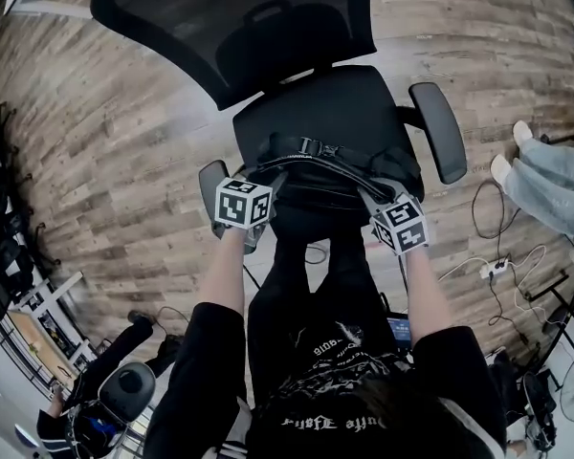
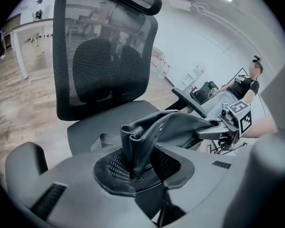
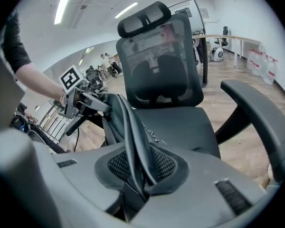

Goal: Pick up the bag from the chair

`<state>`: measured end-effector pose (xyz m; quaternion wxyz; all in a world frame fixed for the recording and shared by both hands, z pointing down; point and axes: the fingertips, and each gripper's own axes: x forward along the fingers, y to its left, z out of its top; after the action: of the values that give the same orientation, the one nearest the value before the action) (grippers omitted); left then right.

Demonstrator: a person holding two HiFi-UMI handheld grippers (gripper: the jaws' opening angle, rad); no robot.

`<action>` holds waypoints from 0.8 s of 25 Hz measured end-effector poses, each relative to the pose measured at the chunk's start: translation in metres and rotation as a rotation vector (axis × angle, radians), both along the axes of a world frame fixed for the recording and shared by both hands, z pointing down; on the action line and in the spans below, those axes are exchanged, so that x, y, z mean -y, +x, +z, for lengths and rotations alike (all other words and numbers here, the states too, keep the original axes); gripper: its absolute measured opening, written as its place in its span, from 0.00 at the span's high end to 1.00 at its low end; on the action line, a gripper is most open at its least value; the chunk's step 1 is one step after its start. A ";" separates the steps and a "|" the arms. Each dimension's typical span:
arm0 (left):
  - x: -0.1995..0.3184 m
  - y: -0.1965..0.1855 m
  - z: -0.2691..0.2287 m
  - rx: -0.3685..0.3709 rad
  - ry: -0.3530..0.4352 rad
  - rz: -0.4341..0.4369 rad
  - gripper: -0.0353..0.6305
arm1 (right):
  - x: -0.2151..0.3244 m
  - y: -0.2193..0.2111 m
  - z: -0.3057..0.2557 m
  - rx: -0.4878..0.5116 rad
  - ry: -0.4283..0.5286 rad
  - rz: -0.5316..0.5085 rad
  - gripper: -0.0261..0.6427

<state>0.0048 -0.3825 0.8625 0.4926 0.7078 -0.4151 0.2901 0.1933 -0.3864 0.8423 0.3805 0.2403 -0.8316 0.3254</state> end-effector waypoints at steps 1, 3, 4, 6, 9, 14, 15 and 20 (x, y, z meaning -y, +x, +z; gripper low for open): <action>-0.001 0.000 -0.001 0.006 0.005 -0.014 0.80 | 0.000 0.000 0.000 -0.004 0.002 0.008 0.86; -0.003 0.000 -0.004 0.018 0.011 -0.031 0.81 | -0.002 -0.001 -0.002 -0.011 0.003 0.027 0.87; -0.004 0.000 -0.006 0.022 0.015 -0.030 0.82 | -0.003 -0.001 -0.004 -0.012 0.002 0.038 0.87; -0.008 0.002 -0.011 0.024 0.022 -0.014 0.82 | -0.007 0.000 -0.008 -0.009 -0.004 0.059 0.87; -0.016 0.001 -0.019 0.021 0.033 -0.002 0.83 | -0.016 0.000 -0.017 -0.003 -0.005 0.086 0.87; -0.027 0.002 -0.035 0.013 0.046 -0.039 0.83 | -0.028 0.001 -0.034 -0.007 0.009 0.113 0.87; -0.029 0.002 -0.040 0.012 0.053 -0.039 0.84 | -0.030 0.001 -0.039 -0.008 0.016 0.117 0.87; -0.034 0.000 -0.066 0.028 0.110 -0.048 0.84 | -0.033 0.000 -0.063 -0.008 0.069 0.130 0.87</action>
<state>0.0052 -0.3490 0.7962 0.4540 0.7194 -0.4540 0.2650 0.1930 -0.3534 0.7794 0.3533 0.3078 -0.8235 0.3197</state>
